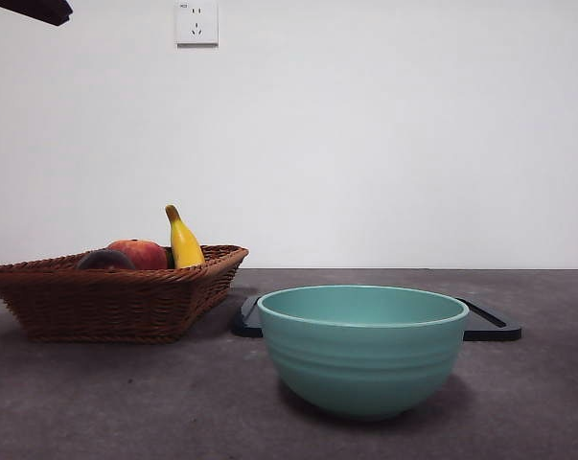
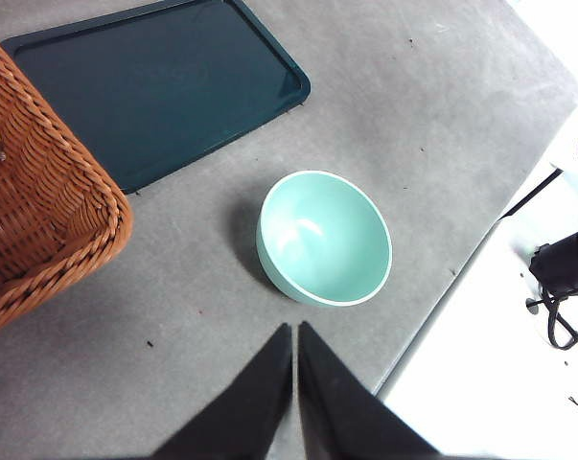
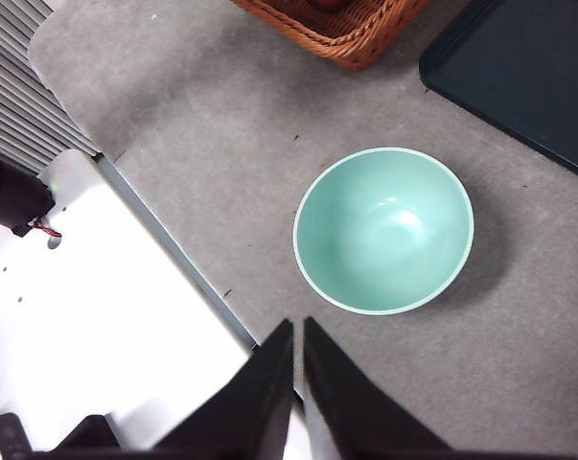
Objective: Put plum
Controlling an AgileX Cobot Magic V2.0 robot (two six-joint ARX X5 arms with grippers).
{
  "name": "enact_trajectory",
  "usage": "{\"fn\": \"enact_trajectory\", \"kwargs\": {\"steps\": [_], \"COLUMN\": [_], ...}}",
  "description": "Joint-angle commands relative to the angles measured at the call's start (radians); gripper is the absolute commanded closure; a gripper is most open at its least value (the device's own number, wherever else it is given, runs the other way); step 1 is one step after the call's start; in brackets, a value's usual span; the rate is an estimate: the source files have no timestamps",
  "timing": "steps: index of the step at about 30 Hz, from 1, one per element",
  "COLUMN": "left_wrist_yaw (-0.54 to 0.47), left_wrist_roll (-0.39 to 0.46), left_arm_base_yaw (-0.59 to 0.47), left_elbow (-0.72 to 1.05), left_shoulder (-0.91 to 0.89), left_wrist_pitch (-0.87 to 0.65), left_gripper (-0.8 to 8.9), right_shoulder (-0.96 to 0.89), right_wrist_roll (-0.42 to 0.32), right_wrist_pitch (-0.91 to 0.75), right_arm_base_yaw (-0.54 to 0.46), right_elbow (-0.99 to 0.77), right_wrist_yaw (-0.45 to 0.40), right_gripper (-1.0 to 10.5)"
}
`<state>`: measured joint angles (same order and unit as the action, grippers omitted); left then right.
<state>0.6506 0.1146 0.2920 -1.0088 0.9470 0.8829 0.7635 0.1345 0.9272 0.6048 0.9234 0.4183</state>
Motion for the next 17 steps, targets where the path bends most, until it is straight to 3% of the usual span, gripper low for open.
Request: {"fn": "enact_trajectory", "kwargs": {"steps": [1, 12, 17], "left_wrist_yaw": [0.002, 0.002, -0.023], "left_wrist_roll": [0.012, 0.013, 0.061], "left_arm_base_yaw": [0.004, 0.004, -0.025], "left_elbow": [-0.019, -0.019, -0.014], "left_shoulder": [0.007, 0.003, -0.041], "left_wrist_pitch": [-0.009, -0.029, -0.161], "left_gripper": [8.07, 8.07, 8.07], "right_shoulder": [0.006, 0.006, 0.006], "right_wrist_roll": [-0.012, -0.012, -0.012], "right_wrist_pitch": [-0.007, -0.007, -0.007], "right_arm_base_yaw": [0.006, 0.006, 0.006], "right_elbow": [0.021, 0.021, 0.021], "right_wrist_yaw": [0.0, 0.0, 0.0], "right_gripper": [9.4, 9.4, 9.4]}}
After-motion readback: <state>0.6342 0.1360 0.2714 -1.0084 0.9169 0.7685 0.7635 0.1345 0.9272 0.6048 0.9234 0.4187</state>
